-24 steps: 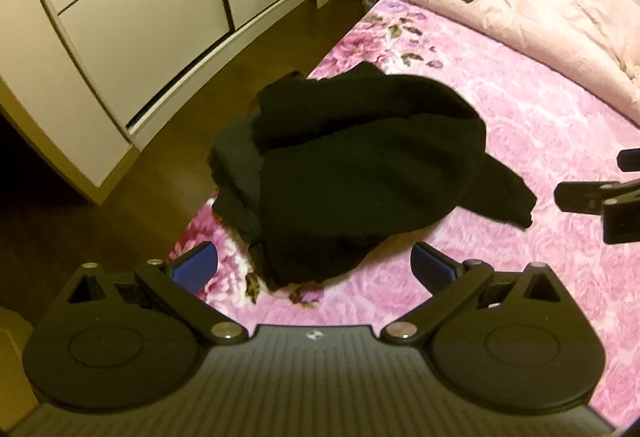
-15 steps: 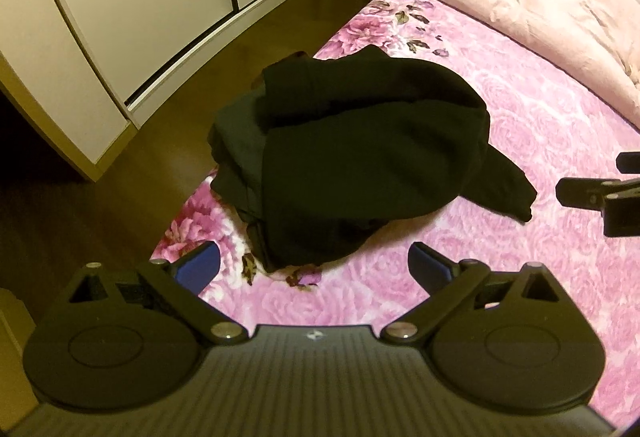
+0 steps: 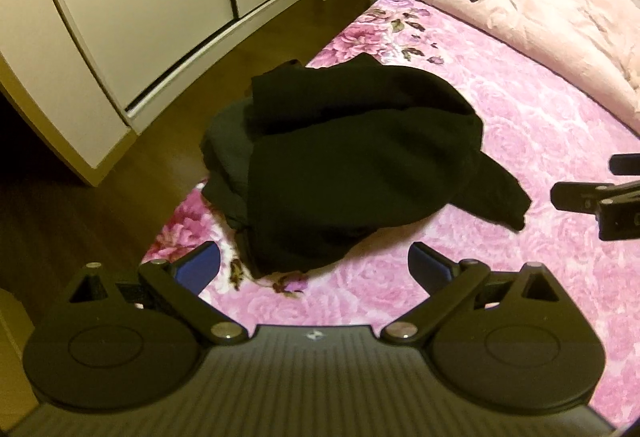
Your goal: Fold clothes
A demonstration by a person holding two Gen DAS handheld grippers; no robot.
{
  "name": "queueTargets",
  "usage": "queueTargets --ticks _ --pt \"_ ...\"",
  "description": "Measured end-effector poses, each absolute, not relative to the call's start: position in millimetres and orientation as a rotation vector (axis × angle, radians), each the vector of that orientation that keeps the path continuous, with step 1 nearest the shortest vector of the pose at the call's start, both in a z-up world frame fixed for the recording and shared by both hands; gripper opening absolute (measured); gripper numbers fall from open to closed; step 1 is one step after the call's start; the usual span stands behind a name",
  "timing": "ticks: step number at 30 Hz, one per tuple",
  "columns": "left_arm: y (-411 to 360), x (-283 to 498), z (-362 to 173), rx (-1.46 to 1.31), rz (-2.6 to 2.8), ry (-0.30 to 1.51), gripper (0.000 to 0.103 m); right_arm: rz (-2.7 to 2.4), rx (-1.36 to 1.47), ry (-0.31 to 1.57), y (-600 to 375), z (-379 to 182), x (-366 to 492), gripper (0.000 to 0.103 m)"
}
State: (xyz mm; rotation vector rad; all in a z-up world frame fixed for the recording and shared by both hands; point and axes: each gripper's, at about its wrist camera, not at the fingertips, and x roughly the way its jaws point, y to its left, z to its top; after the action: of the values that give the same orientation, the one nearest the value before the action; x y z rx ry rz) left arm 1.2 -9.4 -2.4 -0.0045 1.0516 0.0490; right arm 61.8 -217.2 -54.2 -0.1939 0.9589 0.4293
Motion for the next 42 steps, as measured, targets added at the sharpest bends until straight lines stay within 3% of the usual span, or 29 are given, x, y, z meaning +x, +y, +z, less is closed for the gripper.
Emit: queueTargets --ticks 6,15,17,19,22,23,26,31,37,40,41,42 --pt "11 29 -17 0.138 0.014 1.05 0.099 0.46 -0.22 0.915 -202 -74 105 0.103" --pt "44 168 -97 0.501 -0.303 0.891 0.092 0.543 -0.492 0.902 -133 -162 204 0.102" --pt "44 191 -119 0.565 -0.364 0.866 0.08 0.55 -0.511 0.924 -127 -184 222 0.069" --pt "46 208 -138 0.583 -0.416 0.867 0.073 0.542 -0.516 0.942 -123 -200 237 0.004" --pt "51 221 -159 0.592 -0.476 0.881 0.046 0.483 -0.466 0.954 -126 -203 248 0.003" --pt "50 221 -160 0.601 -0.479 0.881 0.022 0.468 -0.433 0.943 -133 -193 245 0.003" --pt "43 212 -153 0.634 -0.494 0.853 0.007 0.42 -0.329 0.894 -158 -153 229 0.003" --pt "-1 163 -79 0.641 -0.609 0.726 0.006 0.304 -0.23 0.799 -236 -77 142 0.003" --pt "-108 45 -64 0.638 -0.858 0.719 0.007 -0.001 -0.041 0.788 -383 -51 -23 0.003" --pt "-162 -14 -57 0.635 -0.982 0.713 0.022 -0.207 0.043 0.873 -460 -78 -99 0.006" --pt "-180 -33 -55 0.633 -1.024 0.71 0.031 -0.268 0.061 0.914 -482 -89 -123 0.018" --pt "-197 -53 -52 0.632 -1.065 0.707 0.039 -0.317 0.074 0.937 -499 -97 -145 0.049"
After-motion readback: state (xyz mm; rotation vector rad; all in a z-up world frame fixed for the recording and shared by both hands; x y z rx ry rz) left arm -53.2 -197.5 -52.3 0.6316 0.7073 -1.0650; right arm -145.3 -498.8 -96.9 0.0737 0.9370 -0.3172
